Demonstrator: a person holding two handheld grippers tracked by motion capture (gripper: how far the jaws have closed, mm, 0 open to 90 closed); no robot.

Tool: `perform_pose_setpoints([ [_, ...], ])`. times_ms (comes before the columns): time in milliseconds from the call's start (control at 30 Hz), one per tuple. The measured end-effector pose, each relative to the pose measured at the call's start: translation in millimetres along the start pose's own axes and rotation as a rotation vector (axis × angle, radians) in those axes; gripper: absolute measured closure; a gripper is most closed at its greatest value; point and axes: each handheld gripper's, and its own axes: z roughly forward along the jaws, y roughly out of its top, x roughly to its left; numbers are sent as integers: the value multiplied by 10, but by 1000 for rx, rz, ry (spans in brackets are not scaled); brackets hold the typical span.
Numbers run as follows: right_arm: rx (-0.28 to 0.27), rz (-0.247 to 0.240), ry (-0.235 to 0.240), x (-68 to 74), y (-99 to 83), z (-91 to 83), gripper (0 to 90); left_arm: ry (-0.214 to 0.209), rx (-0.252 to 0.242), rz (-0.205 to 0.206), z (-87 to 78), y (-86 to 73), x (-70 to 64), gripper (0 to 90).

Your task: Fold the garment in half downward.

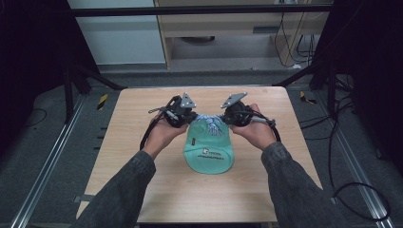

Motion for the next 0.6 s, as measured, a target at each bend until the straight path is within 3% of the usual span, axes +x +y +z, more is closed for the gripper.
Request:
perform_pose_setpoints([
  [600, -12, -14, 18, 142, -163, -48, 843, -18, -4, 20, -33, -124, -136, 867],
])
